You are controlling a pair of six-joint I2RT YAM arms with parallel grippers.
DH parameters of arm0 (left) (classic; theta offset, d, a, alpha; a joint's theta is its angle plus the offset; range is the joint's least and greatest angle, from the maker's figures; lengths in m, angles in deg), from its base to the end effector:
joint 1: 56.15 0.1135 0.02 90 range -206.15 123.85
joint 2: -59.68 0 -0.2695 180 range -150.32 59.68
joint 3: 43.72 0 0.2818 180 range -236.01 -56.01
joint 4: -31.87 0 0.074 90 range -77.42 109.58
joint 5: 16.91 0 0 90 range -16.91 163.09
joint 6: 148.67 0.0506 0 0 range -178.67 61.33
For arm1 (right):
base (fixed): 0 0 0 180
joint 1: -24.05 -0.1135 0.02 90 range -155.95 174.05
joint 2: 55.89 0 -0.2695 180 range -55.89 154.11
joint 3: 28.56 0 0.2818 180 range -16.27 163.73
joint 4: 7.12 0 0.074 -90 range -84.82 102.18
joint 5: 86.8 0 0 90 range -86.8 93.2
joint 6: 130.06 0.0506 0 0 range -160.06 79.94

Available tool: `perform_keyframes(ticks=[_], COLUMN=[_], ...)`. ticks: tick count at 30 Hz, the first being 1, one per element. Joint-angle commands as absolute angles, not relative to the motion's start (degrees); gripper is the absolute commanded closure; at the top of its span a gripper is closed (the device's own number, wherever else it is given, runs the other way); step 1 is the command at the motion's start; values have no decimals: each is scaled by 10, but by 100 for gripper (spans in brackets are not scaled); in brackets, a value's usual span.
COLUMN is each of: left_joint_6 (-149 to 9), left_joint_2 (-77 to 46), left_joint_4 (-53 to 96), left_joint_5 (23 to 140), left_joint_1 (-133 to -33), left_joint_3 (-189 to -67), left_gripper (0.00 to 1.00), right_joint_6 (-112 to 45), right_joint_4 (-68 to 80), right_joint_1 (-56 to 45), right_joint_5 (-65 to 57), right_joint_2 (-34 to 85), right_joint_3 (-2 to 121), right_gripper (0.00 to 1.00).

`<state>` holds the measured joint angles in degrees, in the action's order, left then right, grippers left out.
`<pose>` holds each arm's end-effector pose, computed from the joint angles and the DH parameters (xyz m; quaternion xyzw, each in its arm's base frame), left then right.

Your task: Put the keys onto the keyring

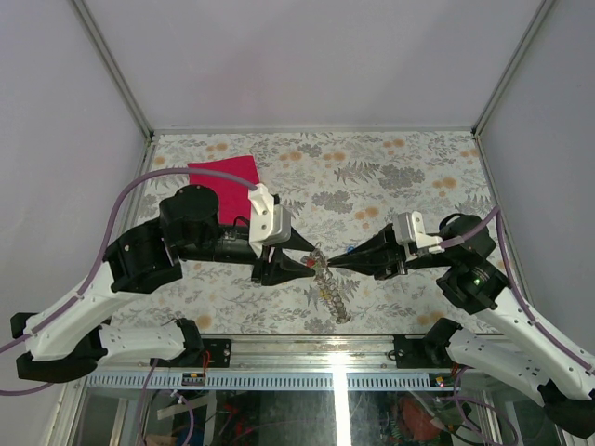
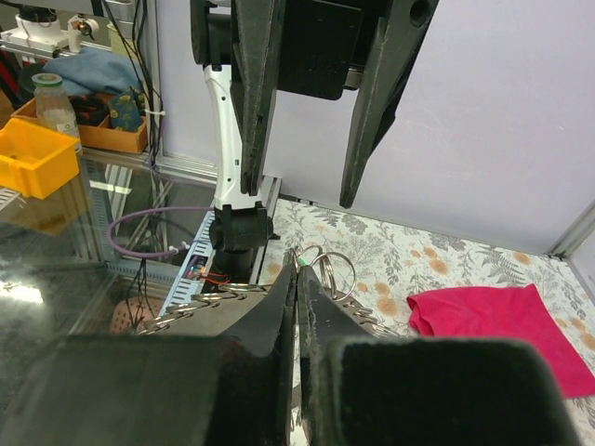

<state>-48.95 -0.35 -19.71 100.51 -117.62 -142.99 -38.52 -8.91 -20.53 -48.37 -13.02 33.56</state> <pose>0.0845 -0.2042 0.4998 0.5613 0.5289 -0.4320 0.4675 0.1053 0.1595 0.4276 -0.5206 0.3427 0.5173 0.5865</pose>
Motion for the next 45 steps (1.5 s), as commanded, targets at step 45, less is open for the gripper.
perform_keyframes(ticks=[45], left_joint_6=[-469], left_joint_2=[-37], left_joint_4=[-200], left_joint_5=[1058], left_joint_1=[-1178], left_joint_3=[-1441], left_gripper=[82], right_joint_6=[-371], right_joint_4=[-139], right_joint_1=[-207], right_joint_5=[-492], right_joint_2=[-152], right_joint_3=[374], right_gripper=[100])
